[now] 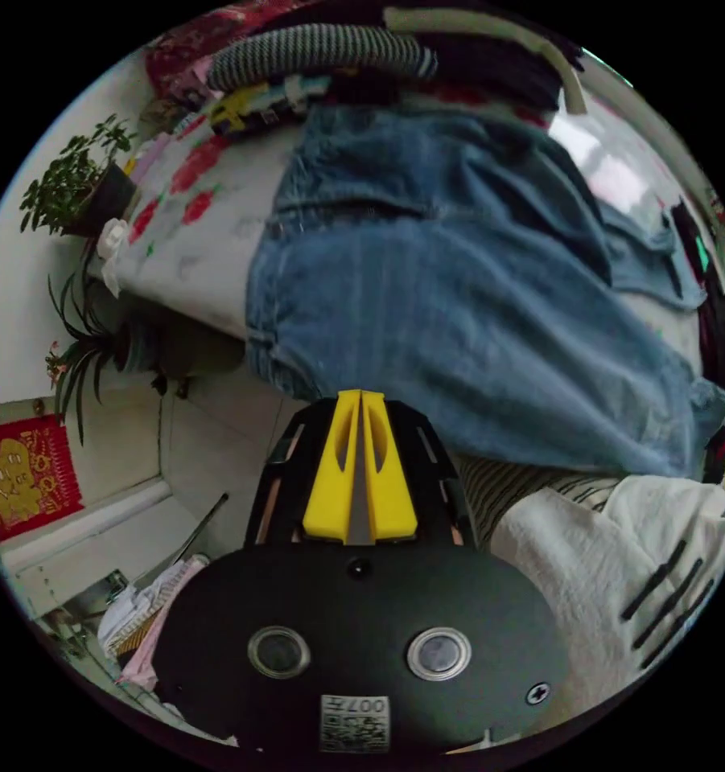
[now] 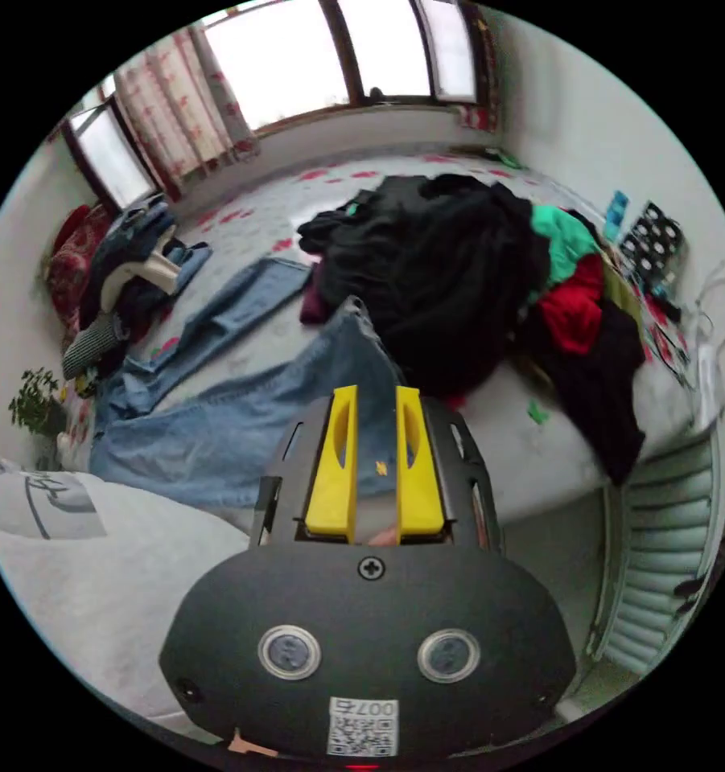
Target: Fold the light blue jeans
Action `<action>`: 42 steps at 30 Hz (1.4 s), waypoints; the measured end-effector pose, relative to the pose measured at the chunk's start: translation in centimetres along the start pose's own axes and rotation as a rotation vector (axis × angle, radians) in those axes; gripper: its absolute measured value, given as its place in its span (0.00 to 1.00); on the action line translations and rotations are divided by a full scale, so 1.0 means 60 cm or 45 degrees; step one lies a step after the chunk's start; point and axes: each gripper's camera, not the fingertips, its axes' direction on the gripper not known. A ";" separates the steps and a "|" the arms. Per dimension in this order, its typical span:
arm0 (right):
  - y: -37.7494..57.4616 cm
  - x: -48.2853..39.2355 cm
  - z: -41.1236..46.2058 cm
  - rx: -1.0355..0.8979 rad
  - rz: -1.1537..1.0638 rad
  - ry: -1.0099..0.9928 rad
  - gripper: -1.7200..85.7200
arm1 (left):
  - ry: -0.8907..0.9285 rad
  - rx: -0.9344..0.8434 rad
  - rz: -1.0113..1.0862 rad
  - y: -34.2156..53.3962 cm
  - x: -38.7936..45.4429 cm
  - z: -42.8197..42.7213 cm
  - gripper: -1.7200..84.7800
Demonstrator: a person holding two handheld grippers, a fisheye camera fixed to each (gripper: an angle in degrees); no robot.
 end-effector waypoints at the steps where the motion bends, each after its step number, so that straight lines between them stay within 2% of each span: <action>1: -0.047 -0.025 0.024 -0.023 -0.050 -0.104 0.09 | 0.008 0.033 -0.008 -0.016 -0.006 -0.013 0.01; 4: -0.170 -0.105 0.097 -0.074 -0.150 -0.318 0.10 | 0.038 0.124 0.000 -0.122 -0.018 -0.061 0.01; 9: -0.363 -0.244 0.243 -0.193 -0.223 -0.441 0.12 | -0.067 0.127 0.077 -0.325 0.012 -0.067 0.01; 13: -0.479 -0.325 0.379 -0.354 -0.171 -0.398 0.12 | -0.100 0.065 0.068 -0.420 0.014 -0.034 0.01; 17: -0.523 -0.362 0.490 -0.497 -0.100 -0.296 0.11 | -0.213 -0.090 0.110 -0.474 0.012 0.032 0.01; 18: -0.529 -0.371 0.522 -0.553 -0.085 -0.293 0.09 | -0.250 0.003 0.184 -0.470 0.013 0.023 0.01; 19: -0.536 -0.379 0.543 -0.577 -0.088 -0.273 0.08 | -0.313 -0.002 0.183 -0.472 0.010 0.026 0.01; 20: -0.541 -0.381 0.546 -0.560 -0.087 -0.241 0.06 | -0.384 -0.048 0.215 -0.477 -0.001 0.036 0.01; 22: -0.575 -0.380 0.527 -0.381 -0.069 -0.193 0.04 | -0.382 -0.032 0.171 -0.482 -0.037 0.031 0.01; 25: -0.619 -0.348 0.505 -0.213 0.097 -0.254 0.04 | -0.188 -0.053 -0.047 -0.503 -0.108 0.012 0.01; 28: -0.638 -0.337 0.534 -0.264 0.207 -0.324 0.05 | -0.107 0.010 -0.148 -0.499 -0.124 -0.022 0.01; 31: -0.640 -0.354 0.543 -0.272 0.126 -0.233 0.07 | -0.135 0.143 -0.166 -0.477 -0.115 -0.091 0.01; 34: -0.645 -0.362 0.549 -0.287 0.094 -0.223 0.09 | -0.046 0.283 -0.089 -0.479 -0.103 -0.164 0.02; 37: -0.661 -0.381 0.564 -0.315 -0.008 -0.169 0.10 | 0.069 0.369 0.165 -0.530 -0.064 -0.213 0.09; 39: -0.673 -0.402 0.580 -0.371 -0.125 -0.158 0.11 | 0.071 0.343 0.419 -0.588 -0.014 -0.216 0.14; 42: -0.683 -0.438 0.614 -0.492 -0.297 -0.036 0.12 | -0.061 0.181 0.558 -0.649 0.035 -0.167 0.14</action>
